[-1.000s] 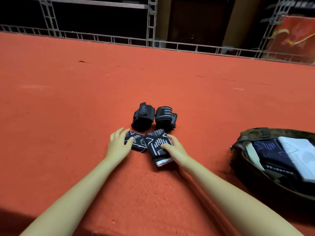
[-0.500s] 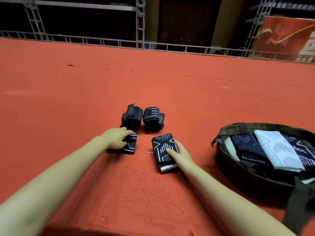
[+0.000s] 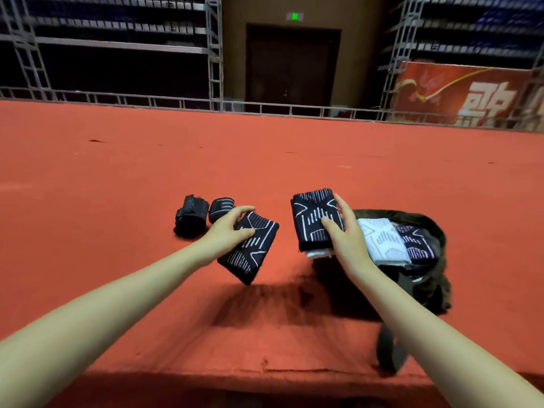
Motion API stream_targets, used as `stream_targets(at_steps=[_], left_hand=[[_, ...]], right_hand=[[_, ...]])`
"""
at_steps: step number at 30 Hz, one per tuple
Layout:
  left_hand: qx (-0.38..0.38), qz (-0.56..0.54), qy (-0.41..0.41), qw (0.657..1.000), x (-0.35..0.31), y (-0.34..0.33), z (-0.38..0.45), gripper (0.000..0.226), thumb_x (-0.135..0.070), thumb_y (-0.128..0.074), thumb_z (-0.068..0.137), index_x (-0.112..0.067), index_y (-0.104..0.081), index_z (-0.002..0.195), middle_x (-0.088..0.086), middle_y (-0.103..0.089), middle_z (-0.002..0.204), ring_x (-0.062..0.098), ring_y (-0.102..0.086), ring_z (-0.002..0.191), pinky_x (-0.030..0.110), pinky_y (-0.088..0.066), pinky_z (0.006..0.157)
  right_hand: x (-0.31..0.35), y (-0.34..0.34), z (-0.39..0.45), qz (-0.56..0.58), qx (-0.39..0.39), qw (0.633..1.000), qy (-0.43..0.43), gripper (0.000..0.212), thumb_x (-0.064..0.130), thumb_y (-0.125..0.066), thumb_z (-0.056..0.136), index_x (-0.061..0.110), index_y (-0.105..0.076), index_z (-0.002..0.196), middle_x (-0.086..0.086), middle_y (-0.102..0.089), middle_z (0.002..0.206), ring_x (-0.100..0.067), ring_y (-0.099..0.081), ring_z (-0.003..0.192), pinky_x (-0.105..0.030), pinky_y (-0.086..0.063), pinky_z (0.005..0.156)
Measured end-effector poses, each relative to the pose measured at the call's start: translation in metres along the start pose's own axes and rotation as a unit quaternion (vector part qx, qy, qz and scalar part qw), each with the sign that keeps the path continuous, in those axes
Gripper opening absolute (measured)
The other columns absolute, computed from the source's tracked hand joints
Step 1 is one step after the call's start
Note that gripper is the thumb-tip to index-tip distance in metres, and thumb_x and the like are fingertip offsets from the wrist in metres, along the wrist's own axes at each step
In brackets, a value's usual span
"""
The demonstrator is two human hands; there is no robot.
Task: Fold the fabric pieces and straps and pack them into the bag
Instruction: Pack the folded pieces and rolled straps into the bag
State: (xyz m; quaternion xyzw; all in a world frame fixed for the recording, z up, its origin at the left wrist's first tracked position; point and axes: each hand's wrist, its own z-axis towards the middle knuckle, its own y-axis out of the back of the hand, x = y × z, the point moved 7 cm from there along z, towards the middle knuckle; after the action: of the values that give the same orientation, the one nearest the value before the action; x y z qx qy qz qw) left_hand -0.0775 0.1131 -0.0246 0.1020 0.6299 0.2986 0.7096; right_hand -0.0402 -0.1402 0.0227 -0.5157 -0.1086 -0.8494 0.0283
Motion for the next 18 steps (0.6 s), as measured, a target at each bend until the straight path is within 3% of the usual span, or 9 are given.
stream_targets(at_steps=[2,4,6,9,13,16,18], left_hand=[[0.016,-0.034,0.02,0.999,0.015,-0.046,0.038,0.065,-0.02,-0.077,0.075,-0.05,-0.047,0.124,-0.011,-0.06,0.116,-0.002,-0.062,0.093,0.033,-0.056,0.077],[0.021,-0.078,0.012,0.997,-0.029,-0.078,0.039,0.064,-0.019,-0.076,0.077,-0.046,-0.046,0.126,-0.007,-0.063,0.11,0.005,-0.066,0.086,0.034,-0.058,0.071],[0.01,-0.113,-0.023,0.993,-0.103,-0.088,0.014,0.047,-0.011,-0.062,0.087,-0.03,-0.047,0.127,-0.005,-0.06,0.103,0.011,-0.063,0.086,0.027,-0.053,0.075],[0.004,-0.138,-0.052,0.989,-0.153,-0.121,0.017,0.047,-0.009,-0.057,0.09,-0.021,-0.042,0.133,0.005,-0.058,0.114,0.017,-0.06,0.095,0.029,-0.051,0.082],[0.001,-0.116,-0.048,0.992,-0.18,-0.169,0.04,0.052,-0.011,-0.053,0.093,-0.02,-0.033,0.14,0.003,-0.057,0.114,0.014,-0.059,0.084,0.026,-0.049,0.074],[-0.002,-0.104,0.025,0.994,-0.172,-0.191,0.049,0.058,-0.014,-0.048,0.094,-0.019,-0.024,0.146,0.0,-0.056,0.105,0.017,-0.058,0.074,0.036,-0.052,0.071],[0.005,-0.067,0.068,0.995,-0.158,-0.204,0.054,0.063,-0.014,-0.046,0.092,-0.019,-0.019,0.148,0.006,-0.055,0.117,0.019,-0.059,0.078,0.037,-0.051,0.073]], right_hand=[[0.002,0.042,0.0,-0.008,-0.038,0.999,0.006,0.053,0.006,-0.053,0.093,0.02,-0.04,0.142,0.009,-0.049,0.133,-0.003,-0.049,0.117,-0.004,-0.036,0.093],[-0.003,0.09,0.0,-0.011,-0.092,0.996,-0.003,0.052,0.004,-0.053,0.093,0.018,-0.041,0.142,0.008,-0.052,0.131,-0.002,-0.052,0.112,-0.002,-0.038,0.087],[-0.014,0.137,0.001,-0.026,-0.144,0.989,-0.029,0.052,0.004,-0.053,0.092,0.016,-0.043,0.142,0.004,-0.054,0.131,-0.006,-0.053,0.113,-0.011,-0.039,0.091],[-0.036,0.192,0.003,-0.079,-0.181,0.977,-0.077,0.052,0.003,-0.054,0.091,0.013,-0.043,0.141,-0.003,-0.053,0.136,-0.016,-0.052,0.121,-0.025,-0.037,0.102],[-0.058,0.222,0.009,-0.131,-0.17,0.969,-0.12,0.05,0.005,-0.054,0.089,0.013,-0.045,0.138,-0.005,-0.055,0.132,-0.014,-0.052,0.112,-0.025,-0.038,0.097],[-0.066,0.218,0.025,-0.153,-0.125,0.972,-0.124,0.05,0.01,-0.055,0.089,0.015,-0.045,0.138,-0.003,-0.056,0.132,-0.018,-0.054,0.119,-0.032,-0.04,0.103],[-0.066,0.213,0.037,-0.149,-0.118,0.974,-0.121,0.05,0.009,-0.055,0.089,0.014,-0.045,0.138,-0.004,-0.057,0.132,-0.019,-0.054,0.118,-0.03,-0.04,0.102]])
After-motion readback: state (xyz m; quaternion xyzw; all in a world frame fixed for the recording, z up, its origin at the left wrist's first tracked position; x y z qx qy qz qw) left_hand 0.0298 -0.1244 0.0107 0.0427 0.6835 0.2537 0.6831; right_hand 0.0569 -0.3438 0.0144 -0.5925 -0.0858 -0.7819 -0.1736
